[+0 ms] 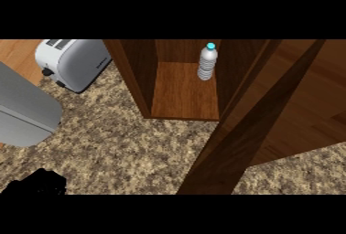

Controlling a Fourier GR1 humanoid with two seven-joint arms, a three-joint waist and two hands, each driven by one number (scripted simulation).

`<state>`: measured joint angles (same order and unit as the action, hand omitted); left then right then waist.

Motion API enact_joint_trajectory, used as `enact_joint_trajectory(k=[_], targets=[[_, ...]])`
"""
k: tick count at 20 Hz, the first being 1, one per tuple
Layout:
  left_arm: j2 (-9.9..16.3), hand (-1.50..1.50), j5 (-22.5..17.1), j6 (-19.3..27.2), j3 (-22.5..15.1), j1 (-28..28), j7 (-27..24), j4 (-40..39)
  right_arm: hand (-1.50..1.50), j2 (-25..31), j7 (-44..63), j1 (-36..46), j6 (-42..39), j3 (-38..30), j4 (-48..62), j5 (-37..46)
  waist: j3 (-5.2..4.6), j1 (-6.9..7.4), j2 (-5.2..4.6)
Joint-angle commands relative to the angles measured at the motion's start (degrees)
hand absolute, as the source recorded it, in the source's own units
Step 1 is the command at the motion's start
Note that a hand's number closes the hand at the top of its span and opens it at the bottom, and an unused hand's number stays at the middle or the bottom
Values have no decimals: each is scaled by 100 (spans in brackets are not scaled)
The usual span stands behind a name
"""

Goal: Pick up the bottled water, place it into the cabinet and close the cabinet

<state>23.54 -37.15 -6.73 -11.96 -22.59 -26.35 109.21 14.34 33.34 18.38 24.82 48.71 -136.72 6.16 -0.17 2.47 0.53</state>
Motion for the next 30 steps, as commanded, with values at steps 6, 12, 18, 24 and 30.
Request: enact_joint_trajectory(k=[6, 12, 18, 24, 30], targets=[[725, 150, -1036, -953, 1276, -1035, -40, 360, 150, -1411, 714, 1880, -59, -1317, 1602, -470, 11, -76, -58], [425, 150, -809, -1383, 1383, -1298, -364, 125, 150, -1400, 497, 2648, -704, -2489, 2597, -1128, 12, -136, -53], [611, 150, -1103, -1447, 1716, -1294, 41, 313, 150, -1430, -619, 3411, -969, -3029, 4695, -1498, 13, -81, -81], [743, 150, -1553, -1466, 2211, -1227, 427, 459, 150, -1431, -1283, 3515, -1326, -3183, 5747, -1678, 17, -120, -75], [606, 150, -1348, -1796, 2094, -1144, 285, 36, 150, -1314, -1632, 3738, -1676, -3759, 6594, -1658, 12, -102, -103]])
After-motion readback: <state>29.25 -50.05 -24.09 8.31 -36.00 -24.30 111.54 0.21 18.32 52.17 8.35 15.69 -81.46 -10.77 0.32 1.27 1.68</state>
